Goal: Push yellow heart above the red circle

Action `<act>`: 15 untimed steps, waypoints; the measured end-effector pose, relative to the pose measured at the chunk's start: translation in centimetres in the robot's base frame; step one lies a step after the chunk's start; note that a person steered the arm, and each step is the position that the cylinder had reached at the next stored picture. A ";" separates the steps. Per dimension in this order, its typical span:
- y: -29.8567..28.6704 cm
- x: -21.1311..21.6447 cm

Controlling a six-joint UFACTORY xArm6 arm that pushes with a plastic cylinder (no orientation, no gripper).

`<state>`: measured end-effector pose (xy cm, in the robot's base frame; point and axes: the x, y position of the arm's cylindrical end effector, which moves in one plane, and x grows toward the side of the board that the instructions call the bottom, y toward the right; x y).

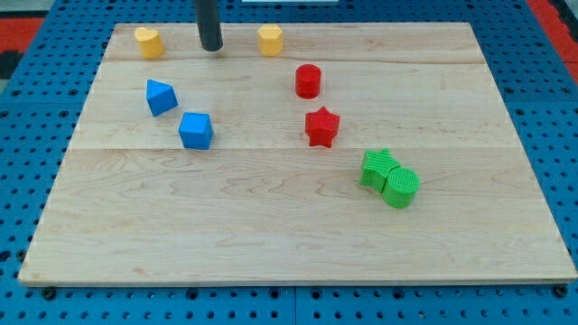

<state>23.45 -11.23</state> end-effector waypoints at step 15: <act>2.6 1.3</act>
<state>24.71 -8.64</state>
